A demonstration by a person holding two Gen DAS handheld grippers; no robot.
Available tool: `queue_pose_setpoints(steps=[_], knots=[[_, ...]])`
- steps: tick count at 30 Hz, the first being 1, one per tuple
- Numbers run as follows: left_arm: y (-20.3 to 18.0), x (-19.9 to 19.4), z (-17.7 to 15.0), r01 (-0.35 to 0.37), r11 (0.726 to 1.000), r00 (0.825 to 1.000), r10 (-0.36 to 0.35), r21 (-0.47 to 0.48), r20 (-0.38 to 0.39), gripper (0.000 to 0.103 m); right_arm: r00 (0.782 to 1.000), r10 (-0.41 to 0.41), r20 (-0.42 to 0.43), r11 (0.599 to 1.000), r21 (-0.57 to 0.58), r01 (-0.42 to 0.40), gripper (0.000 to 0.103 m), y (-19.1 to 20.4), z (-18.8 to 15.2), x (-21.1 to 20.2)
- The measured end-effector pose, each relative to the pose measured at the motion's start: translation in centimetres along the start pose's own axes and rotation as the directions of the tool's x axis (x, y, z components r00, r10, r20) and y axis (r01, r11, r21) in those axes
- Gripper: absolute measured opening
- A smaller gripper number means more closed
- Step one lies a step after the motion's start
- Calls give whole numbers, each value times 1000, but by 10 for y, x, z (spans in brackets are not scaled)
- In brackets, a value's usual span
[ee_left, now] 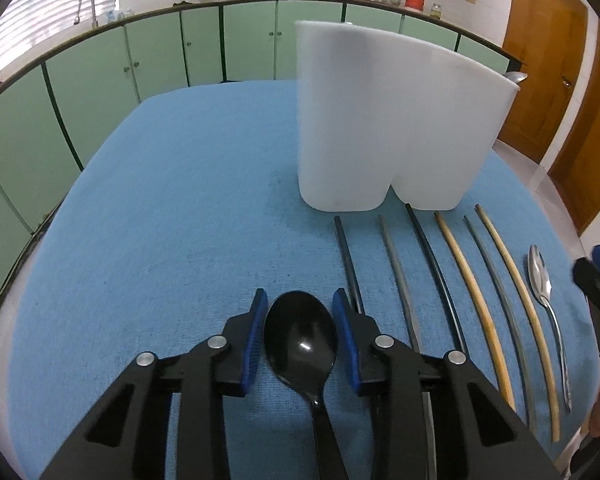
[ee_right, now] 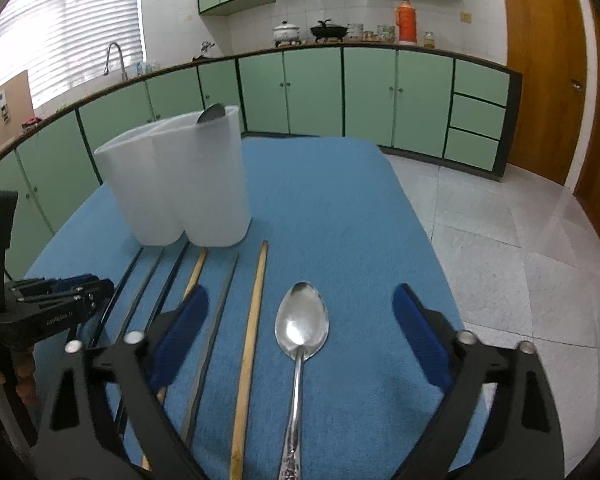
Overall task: Organize utensils
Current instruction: 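Grasp the black plastic spoon with the left tool while the right tool approaches the large silver spoon, then close the right tool on the large silver spoon's handle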
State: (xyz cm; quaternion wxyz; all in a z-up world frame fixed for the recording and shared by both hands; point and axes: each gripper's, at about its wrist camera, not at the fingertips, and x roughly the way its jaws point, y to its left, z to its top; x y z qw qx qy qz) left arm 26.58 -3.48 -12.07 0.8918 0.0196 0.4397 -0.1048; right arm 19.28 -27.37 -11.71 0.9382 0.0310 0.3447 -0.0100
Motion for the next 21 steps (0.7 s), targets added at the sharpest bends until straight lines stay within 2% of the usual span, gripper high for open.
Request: queue_pose_setpoints(steps=[5, 11, 18, 21], knots=[[7, -8, 1, 20, 1000, 999, -20, -8, 25, 33, 998, 9, -69, 1000, -1, -9, 70, 1, 0, 14], [13, -17, -1, 18, 1000, 997, -18, 2, 74, 33, 991, -20, -132, 1000, 13, 22, 61, -2, 1, 31], [14, -21, -1, 23, 1000, 995, -24, 5, 97, 33, 984, -34, -177, 999, 15, 37, 60, -1, 1, 44], [16, -22, -1, 29, 1000, 994, -29, 3, 104, 33, 977, -67, -203, 998, 6, 70, 56, 0, -1, 51]])
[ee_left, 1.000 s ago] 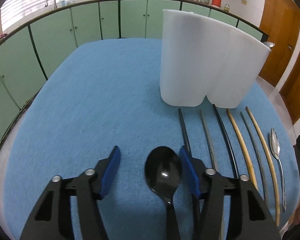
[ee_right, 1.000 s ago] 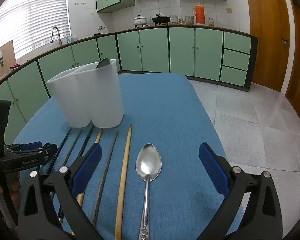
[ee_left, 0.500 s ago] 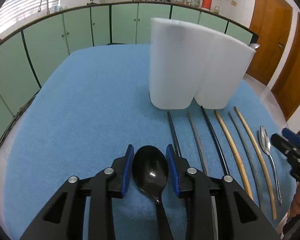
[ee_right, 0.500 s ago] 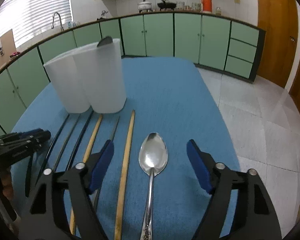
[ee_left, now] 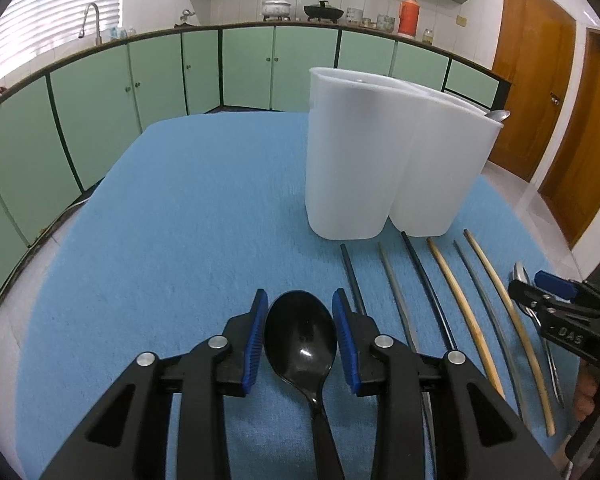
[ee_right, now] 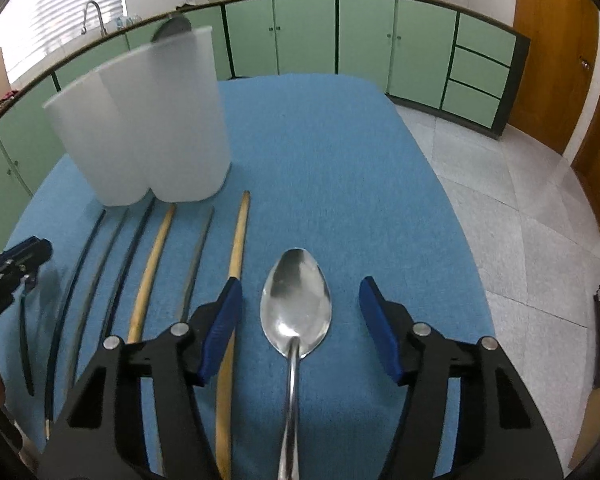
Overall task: Organize utensils
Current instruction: 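Close the right tool on the large silver spoon's handle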
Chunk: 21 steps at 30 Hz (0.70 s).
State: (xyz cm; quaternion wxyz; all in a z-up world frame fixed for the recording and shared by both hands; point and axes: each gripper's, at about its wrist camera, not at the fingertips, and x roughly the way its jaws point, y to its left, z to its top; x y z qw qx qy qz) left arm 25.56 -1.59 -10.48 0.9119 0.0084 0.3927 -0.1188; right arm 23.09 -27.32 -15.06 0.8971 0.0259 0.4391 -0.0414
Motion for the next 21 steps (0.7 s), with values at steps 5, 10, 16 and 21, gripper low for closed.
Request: queue_pose_setpoints(steps=[5, 10, 16, 21], knots=[[3, -3, 0, 3, 1000, 1000, -3, -3, 17, 33, 1000, -10, -11, 1000, 16, 11, 55, -1, 1, 3], [4, -10, 0, 6, 1000, 999, -6, -1, 44, 33, 1000, -6, -14, 1000, 8, 6, 35, 0, 6, 2], [6, -18, 0, 1, 1000, 997, 0, -3, 74, 33, 998, 47, 31, 998, 34, -48, 35, -5, 2, -11], [8, -33, 2, 4, 1000, 992, -2, -13, 129, 33, 989, 77, 129, 996, 42, -83, 35, -13, 1, -37]])
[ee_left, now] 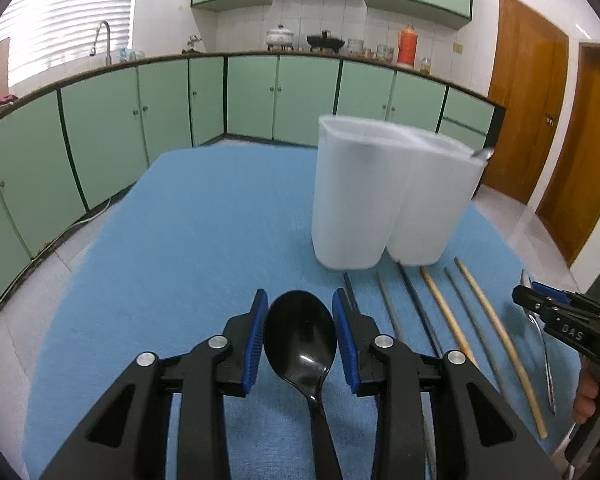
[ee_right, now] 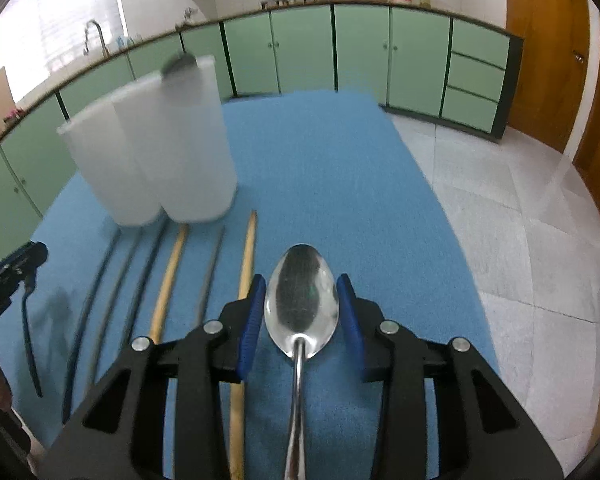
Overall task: Organize utensils
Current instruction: 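Close the right tool on the large silver spoon's handle, then lift both spoons over the white utensil holder and open both tools to drop them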
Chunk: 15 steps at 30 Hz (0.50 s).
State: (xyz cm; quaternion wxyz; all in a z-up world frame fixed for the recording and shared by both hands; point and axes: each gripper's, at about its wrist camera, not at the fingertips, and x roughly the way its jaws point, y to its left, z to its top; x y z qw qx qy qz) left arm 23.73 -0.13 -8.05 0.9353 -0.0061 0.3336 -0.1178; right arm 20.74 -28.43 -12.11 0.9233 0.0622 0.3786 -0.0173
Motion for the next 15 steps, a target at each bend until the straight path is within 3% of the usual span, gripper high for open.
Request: queue_pose_setpoints(steps=[7, 15], knots=[[2, -26, 14, 11, 1000, 994, -8, -23, 113, 33, 984, 58, 169, 998, -8, -57, 35, 1, 14, -50], [0, -50, 51, 25, 1000, 968, -21, -14, 251, 33, 919, 146, 365, 988, -12, -152, 35, 4, 57, -84]])
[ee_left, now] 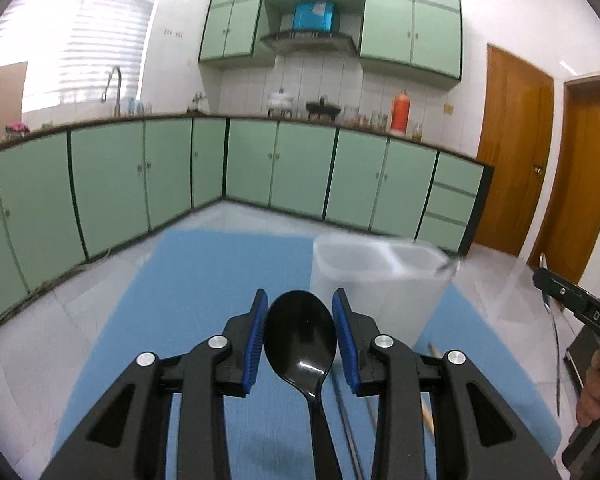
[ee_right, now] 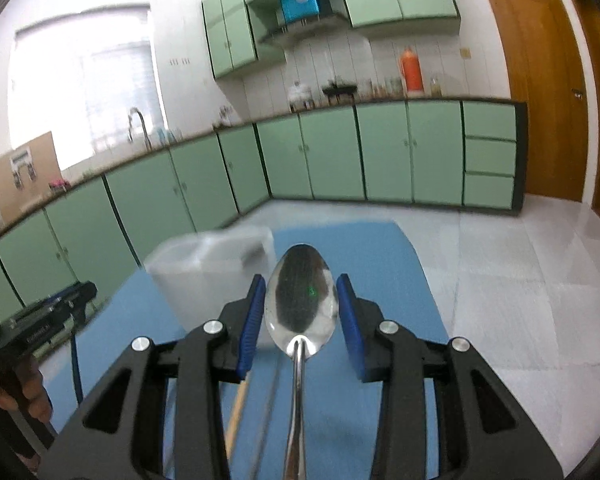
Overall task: Organize utensils
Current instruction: 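Lift both spoons over the white utensil holder and open both tools to drop them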
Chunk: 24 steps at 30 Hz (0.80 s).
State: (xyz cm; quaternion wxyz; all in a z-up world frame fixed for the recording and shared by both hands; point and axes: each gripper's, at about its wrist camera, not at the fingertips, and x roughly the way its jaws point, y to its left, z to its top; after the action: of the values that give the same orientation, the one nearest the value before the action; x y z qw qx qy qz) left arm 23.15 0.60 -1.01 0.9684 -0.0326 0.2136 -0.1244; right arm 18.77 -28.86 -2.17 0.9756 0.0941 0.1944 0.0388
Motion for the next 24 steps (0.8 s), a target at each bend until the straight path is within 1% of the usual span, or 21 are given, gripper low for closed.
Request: queue_pose_setpoints(steps=[1, 4, 7, 10, 12, 15, 19, 23, 24], knots=[[-1, -1, 9, 7, 1000, 1000, -7, 2, 29, 33, 1000, 13, 17, 1000, 0, -13, 35, 0, 6, 2], [-4, 1, 29, 23, 1000, 996, -23, 6, 91, 33, 994, 49, 101, 999, -19, -47, 35, 9, 29, 9], [-10, 9, 53, 30, 999, 985, -34, 30, 170, 33, 985, 67, 156, 997, -36, -62, 35, 14, 48, 22], [-15, 23, 72, 19, 998, 974, -31, 52, 226, 33, 975, 91, 202, 996, -43, -84, 35, 15, 72, 45], [-16, 34, 80, 25, 998, 969, -37, 53, 244, 33, 970, 98, 222, 995, -37, -92, 35, 11, 83, 58], [-18, 56, 93, 33, 998, 964, -44, 46, 263, 33, 967, 106, 230, 994, -11, -107, 35, 9, 95, 79], [-21, 81, 98, 16, 999, 958, -30, 52, 284, 33, 968, 74, 238, 996, 26, -82, 35, 12, 96, 103], [-22, 100, 95, 4, 999, 955, -19, 49, 296, 33, 966, -9, 258, 998, 62, -8, 35, 19, 91, 117], [-22, 103, 93, 1, 999, 955, -16, 51, 295, 33, 963, -30, 269, 998, 68, 12, 35, 20, 89, 119]])
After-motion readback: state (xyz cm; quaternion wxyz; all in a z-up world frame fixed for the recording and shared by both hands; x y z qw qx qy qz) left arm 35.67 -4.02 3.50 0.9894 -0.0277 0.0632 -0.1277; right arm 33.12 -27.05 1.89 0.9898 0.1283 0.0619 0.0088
